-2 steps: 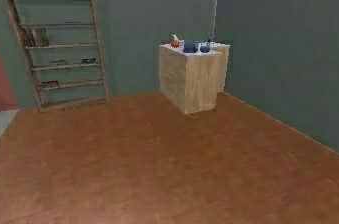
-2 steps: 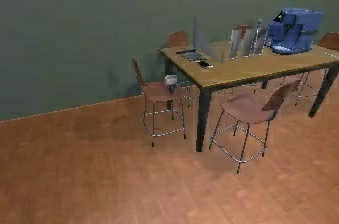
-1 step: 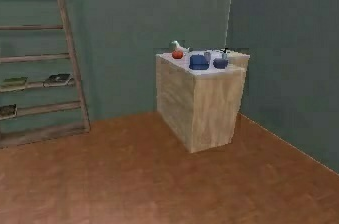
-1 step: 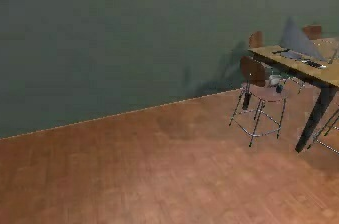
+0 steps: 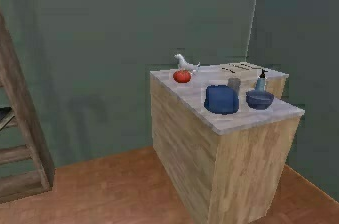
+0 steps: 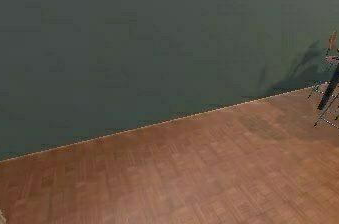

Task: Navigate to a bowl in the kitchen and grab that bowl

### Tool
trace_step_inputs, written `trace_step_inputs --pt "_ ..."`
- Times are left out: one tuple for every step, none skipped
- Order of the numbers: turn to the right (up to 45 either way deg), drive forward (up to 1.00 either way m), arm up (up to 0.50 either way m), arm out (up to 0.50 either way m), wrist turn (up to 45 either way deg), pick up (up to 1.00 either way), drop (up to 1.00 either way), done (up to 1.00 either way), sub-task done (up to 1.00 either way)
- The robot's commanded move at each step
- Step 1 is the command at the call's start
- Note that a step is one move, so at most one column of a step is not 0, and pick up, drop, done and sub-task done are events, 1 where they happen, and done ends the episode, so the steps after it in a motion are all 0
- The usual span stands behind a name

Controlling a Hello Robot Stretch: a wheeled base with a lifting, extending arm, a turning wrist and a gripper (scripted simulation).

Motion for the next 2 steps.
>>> trace_step_inputs --pt "-3.0 0.0 0.0 0.0 0.0 0.0 0.0 0.0 0.0" --pt "0.0 0.5 0.0 0.0 0.0 0.0 0.0 0.0 0.0"
